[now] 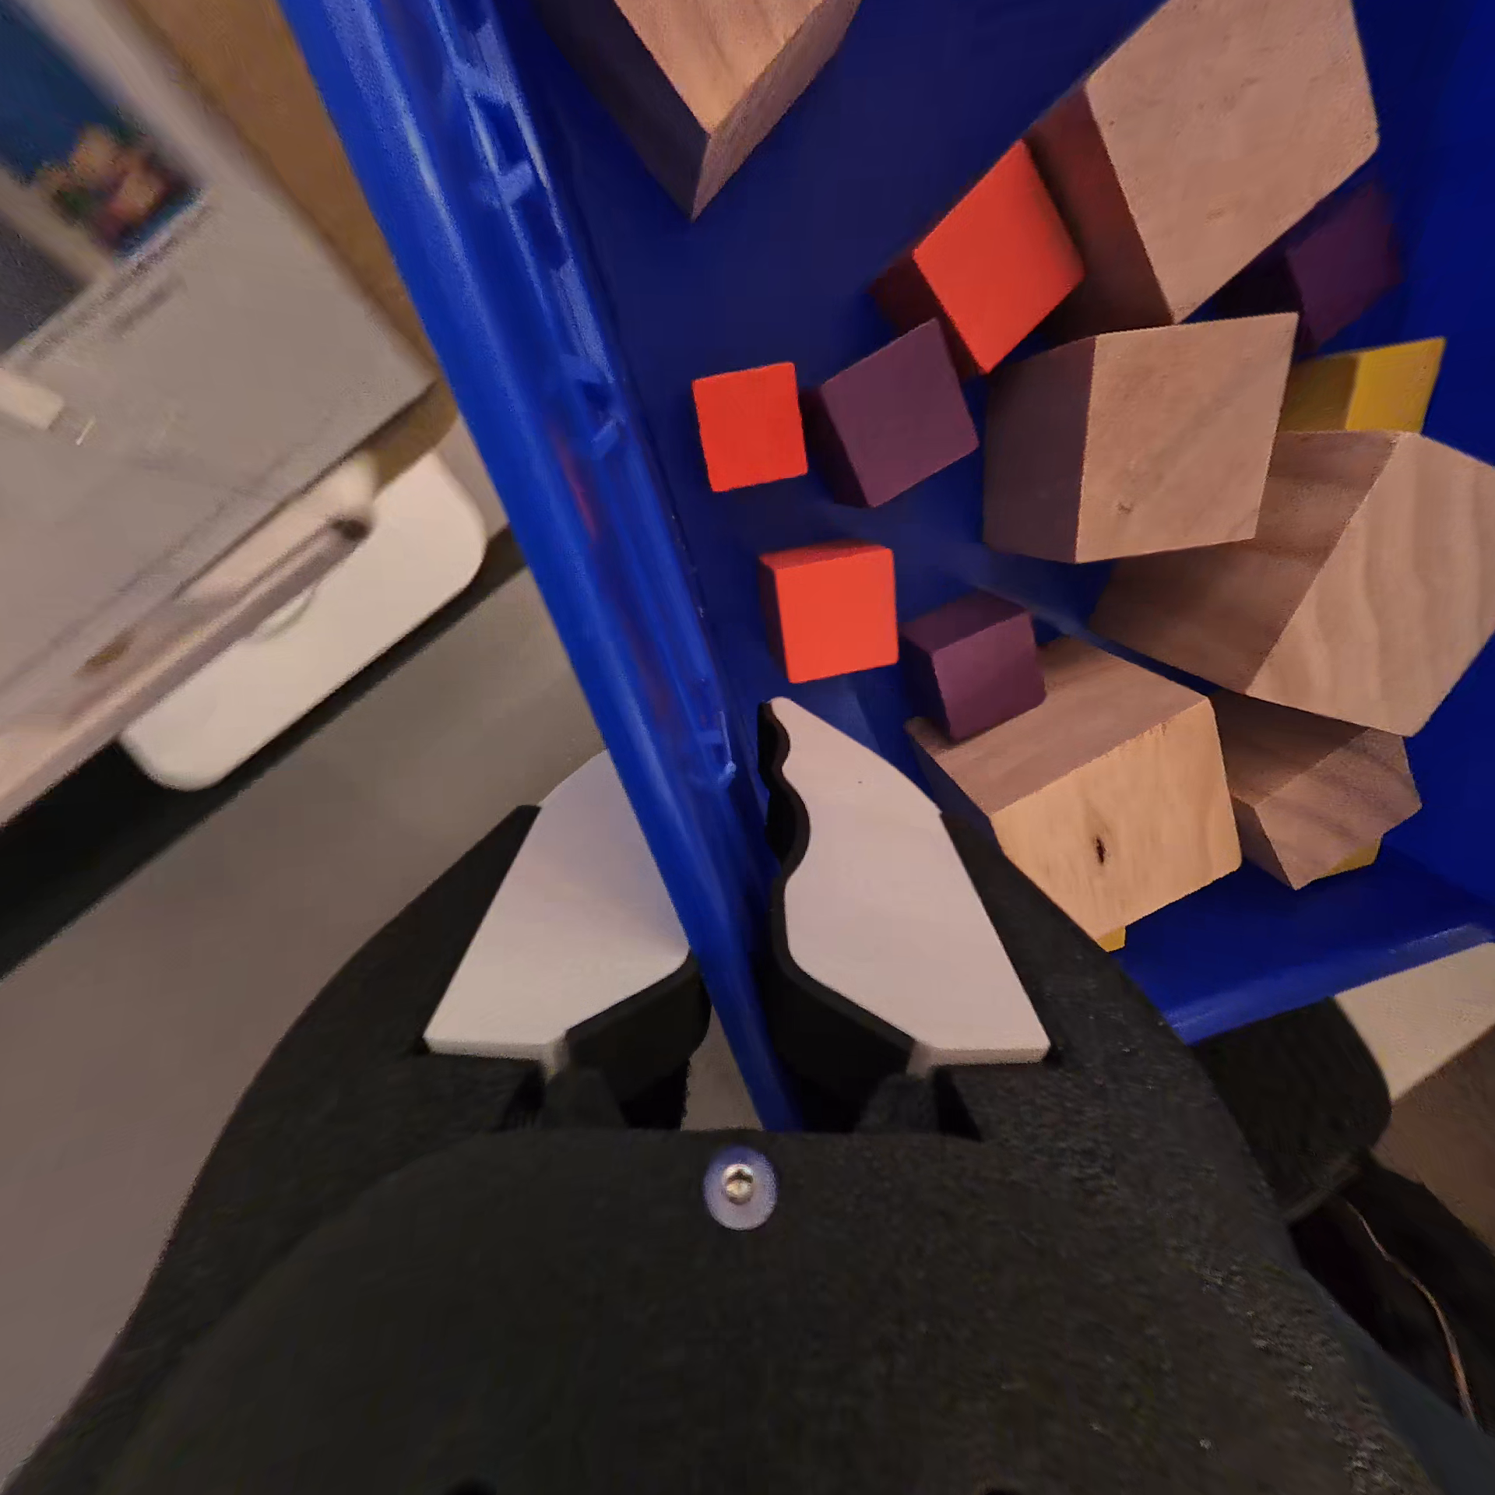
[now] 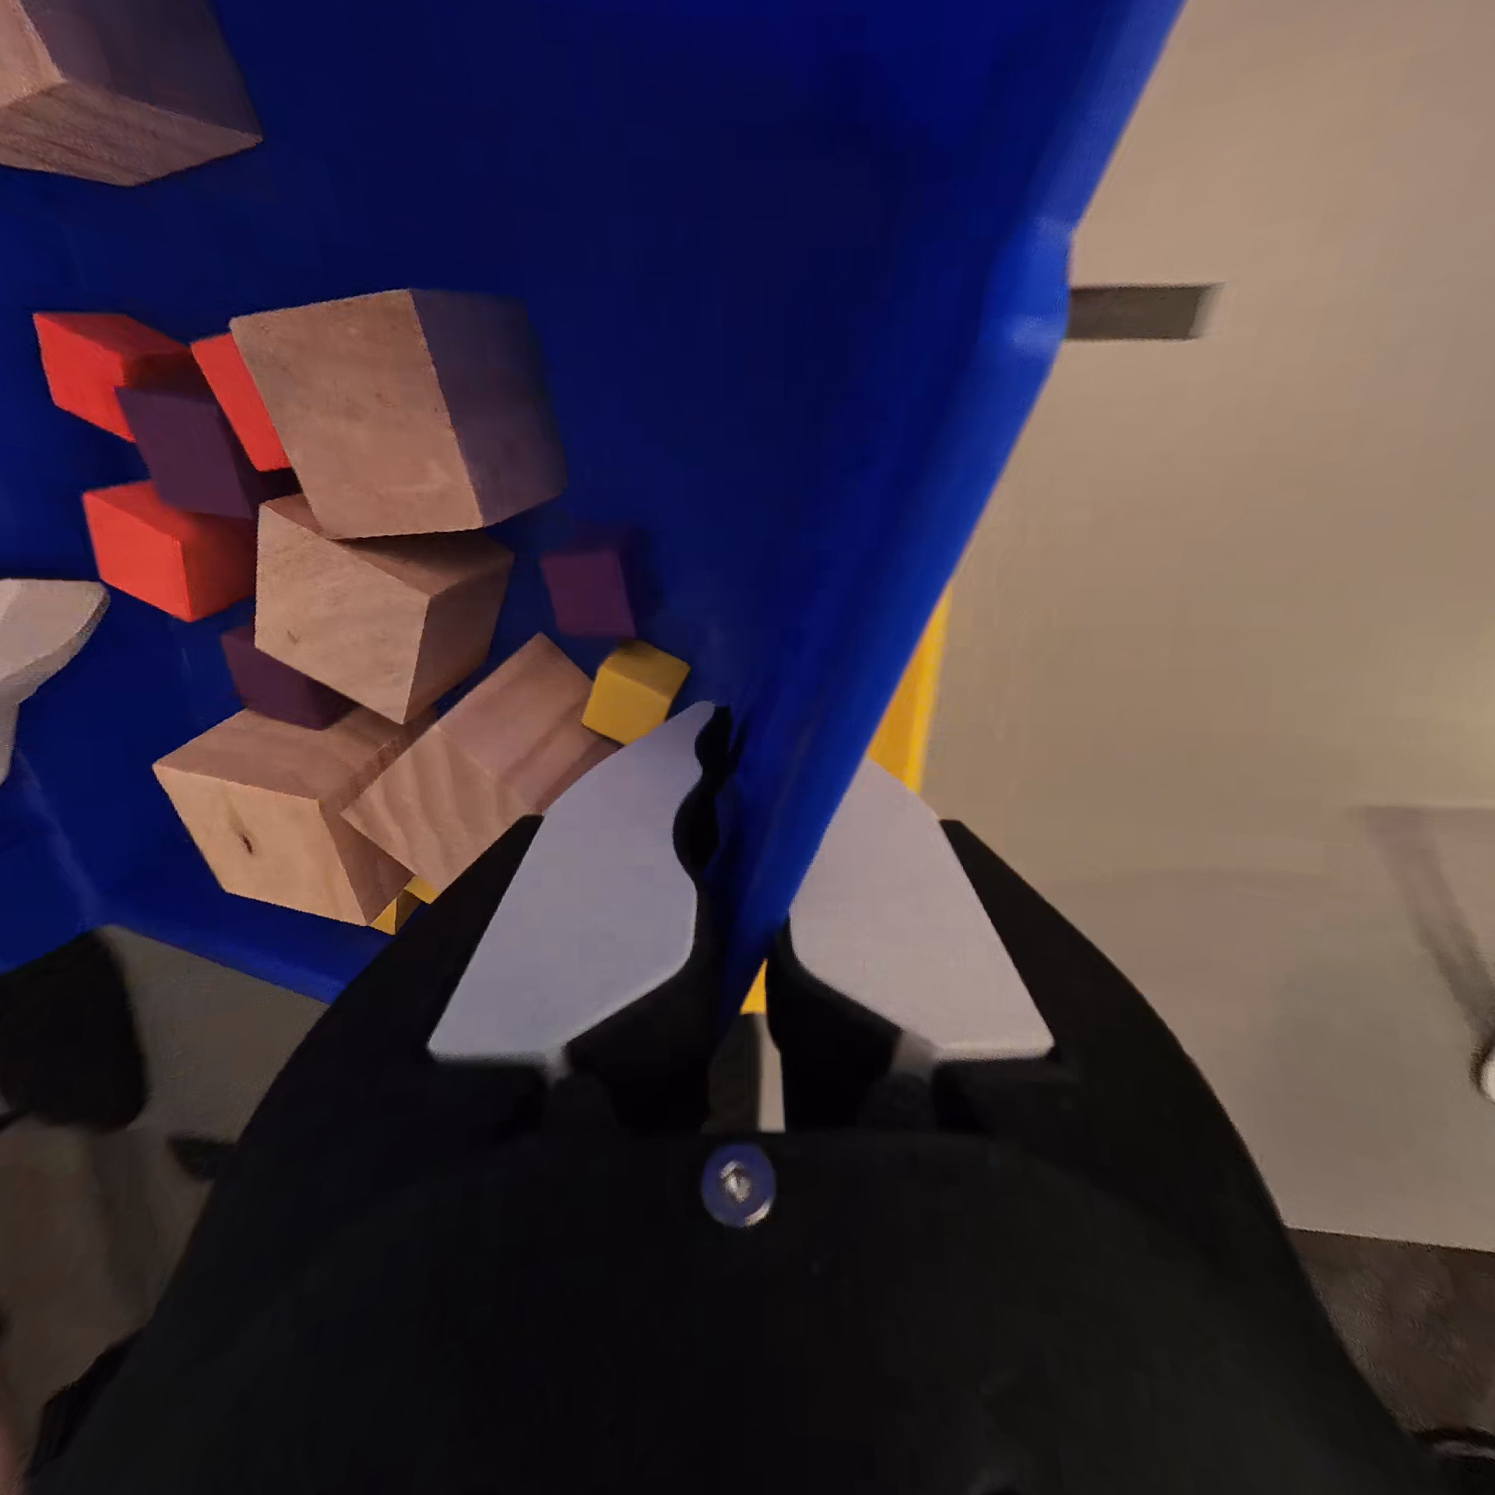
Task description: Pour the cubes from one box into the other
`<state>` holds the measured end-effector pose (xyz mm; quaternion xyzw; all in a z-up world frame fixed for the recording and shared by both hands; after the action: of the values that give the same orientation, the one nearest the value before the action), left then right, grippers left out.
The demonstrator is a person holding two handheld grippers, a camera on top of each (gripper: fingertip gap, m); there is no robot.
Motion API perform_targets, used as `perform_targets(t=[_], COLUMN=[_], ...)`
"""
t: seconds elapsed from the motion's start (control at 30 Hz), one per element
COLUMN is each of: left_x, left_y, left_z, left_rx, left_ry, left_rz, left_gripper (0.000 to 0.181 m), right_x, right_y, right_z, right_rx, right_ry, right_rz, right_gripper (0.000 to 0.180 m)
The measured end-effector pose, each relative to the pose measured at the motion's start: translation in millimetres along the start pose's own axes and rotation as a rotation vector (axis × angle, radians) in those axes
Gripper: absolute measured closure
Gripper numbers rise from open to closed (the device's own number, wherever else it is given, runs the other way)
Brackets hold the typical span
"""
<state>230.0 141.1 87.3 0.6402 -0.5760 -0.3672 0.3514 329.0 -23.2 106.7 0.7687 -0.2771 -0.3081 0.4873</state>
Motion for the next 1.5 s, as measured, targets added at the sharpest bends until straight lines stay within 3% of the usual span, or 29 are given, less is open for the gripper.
perform_targets(t=[0.17, 0.4, 0.97, 1.5], left_x=[49, 72, 47, 42], left_y=[-40, -70, -57, -50], left_z=[-45, -69, -69, -57], left_rx=[0.156, 0.323, 0.81, 0.987], left_ry=[-0.043, -0.039, 0.01, 0.025], left_rz=[0.034, 0.021, -0.091, -0.105], left_gripper=[0.173, 0.173, 0.172, 0.172], right_x=[71, 110, 74, 55], right_y=[10, 7, 31, 39], right_z=[-4, -11, -23, -5], right_rx=[0.144, 0.279, 0.712, 0.909], right_ry=[-0.003, 0.043, 0.287, 0.346], right_rz=[0.094, 0.161, 0.31, 0.391], right_gripper=[0.172, 0.172, 0.173, 0.174])
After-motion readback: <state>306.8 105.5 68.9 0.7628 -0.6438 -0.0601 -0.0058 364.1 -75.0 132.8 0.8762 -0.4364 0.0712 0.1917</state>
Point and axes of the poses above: each gripper's, where its closed fingertips meet, y back along the fingers, z out of its underside, x = y × z across the jaws, the point moved 3 cm from there along y, back along the fingers, and after that the axes turned 6 degrees about -z, right-handed, at the moved point
